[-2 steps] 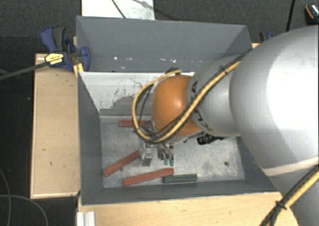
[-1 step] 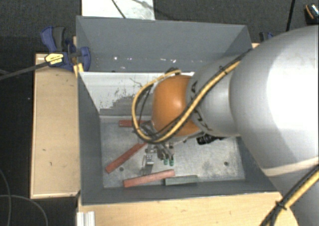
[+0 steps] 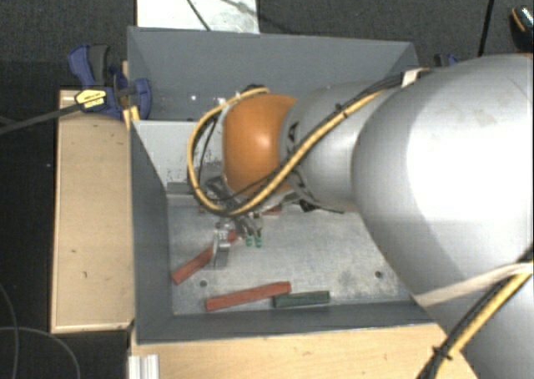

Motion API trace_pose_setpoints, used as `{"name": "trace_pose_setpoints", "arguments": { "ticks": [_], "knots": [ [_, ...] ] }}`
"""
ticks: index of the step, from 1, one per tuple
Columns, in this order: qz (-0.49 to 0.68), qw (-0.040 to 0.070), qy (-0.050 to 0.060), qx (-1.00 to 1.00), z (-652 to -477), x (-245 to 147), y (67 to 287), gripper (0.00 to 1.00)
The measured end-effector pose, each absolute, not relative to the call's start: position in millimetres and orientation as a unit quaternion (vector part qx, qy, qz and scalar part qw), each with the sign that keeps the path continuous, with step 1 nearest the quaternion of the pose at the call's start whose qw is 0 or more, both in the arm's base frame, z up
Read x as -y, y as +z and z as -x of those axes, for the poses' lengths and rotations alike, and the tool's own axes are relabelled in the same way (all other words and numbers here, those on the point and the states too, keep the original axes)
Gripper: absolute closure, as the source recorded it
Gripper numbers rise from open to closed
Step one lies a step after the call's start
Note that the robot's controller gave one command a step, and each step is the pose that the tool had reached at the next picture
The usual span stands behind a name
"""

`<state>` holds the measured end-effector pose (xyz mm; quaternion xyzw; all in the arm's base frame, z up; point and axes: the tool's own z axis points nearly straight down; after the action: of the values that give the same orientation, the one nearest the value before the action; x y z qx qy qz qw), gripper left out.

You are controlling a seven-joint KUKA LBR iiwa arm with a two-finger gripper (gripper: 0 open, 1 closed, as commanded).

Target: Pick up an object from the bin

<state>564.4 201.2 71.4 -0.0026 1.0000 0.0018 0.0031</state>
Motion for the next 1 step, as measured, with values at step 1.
{"name": "trace_pose_setpoints", "arguments": {
  "ticks": [1],
  "knots": [
    [0.003, 0.001, 0.000, -1.000, -562.6, -198.6, 70.6, 1.00]
  ]
}}
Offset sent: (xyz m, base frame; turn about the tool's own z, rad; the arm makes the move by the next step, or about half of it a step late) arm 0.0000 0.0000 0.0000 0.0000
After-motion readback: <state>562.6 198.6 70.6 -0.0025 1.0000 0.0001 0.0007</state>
